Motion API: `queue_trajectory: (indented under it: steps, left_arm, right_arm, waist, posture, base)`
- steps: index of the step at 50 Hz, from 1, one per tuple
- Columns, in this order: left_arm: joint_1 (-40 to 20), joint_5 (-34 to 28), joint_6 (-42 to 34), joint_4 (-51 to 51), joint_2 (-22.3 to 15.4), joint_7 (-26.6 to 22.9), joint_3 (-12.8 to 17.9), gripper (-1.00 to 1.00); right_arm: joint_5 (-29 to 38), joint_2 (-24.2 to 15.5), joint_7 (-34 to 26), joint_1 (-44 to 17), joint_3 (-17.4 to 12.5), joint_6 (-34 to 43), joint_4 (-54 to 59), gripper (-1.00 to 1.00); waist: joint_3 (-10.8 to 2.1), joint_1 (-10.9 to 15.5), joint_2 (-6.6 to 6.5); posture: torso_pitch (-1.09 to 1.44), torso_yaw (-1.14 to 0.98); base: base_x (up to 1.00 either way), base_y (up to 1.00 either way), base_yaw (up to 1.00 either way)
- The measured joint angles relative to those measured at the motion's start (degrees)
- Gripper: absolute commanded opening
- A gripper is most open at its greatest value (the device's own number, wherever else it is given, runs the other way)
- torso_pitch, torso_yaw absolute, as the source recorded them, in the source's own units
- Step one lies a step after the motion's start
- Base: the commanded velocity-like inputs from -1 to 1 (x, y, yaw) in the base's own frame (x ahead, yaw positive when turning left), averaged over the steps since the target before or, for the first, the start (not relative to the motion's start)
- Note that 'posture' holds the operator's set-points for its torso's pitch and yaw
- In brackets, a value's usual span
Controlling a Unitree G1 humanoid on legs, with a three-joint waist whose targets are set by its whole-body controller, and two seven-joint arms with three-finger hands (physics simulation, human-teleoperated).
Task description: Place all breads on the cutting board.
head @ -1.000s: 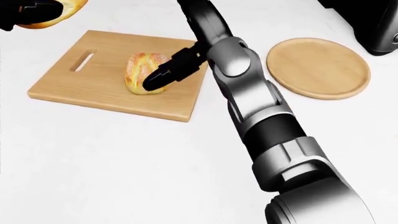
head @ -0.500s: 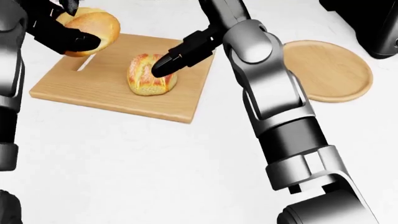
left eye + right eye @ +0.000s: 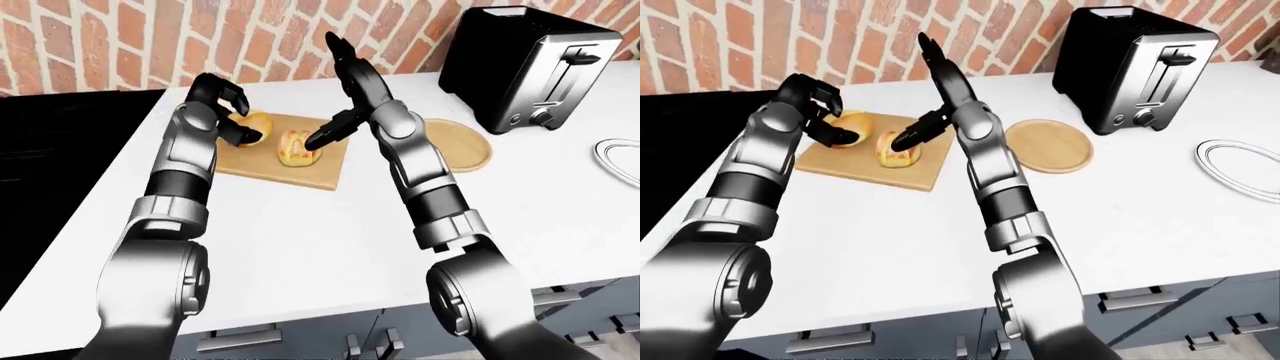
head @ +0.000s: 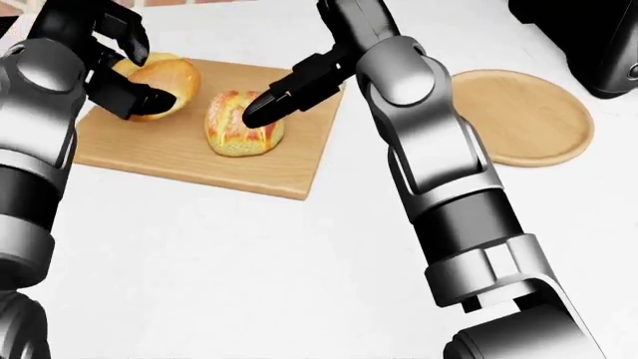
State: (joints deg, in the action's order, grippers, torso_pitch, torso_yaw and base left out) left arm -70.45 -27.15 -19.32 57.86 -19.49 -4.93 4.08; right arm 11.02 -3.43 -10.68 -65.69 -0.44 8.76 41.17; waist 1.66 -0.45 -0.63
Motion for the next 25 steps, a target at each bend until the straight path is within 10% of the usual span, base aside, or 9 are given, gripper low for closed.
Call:
queue_trajectory:
  steps: [16, 25]
  left_arm:
    - [1.94, -1.91, 2.32, 0.71, 0.82, 0.01, -0.98, -0.05]
    - [1.59, -2.69, 2.15, 0.23, 0.99, -0.39, -1.10, 0.95]
  right_arm:
    - [0.32, 0.17, -0.03, 0.47, 0.07, -1.06, 0.89, 1.00]
    - [0.44, 0.18, -0.11, 0.53, 0.10, -0.96, 0.85, 1.00]
  waist:
    - [-0.15, 0.02, 0.03]
    - [-0.12, 0.09, 0.09]
  posture:
    - [0.00, 0.00]
    - [0.00, 0.00]
  base:
    - [0.00, 0.00, 0.00]
    - [0.00, 0.00, 0.00]
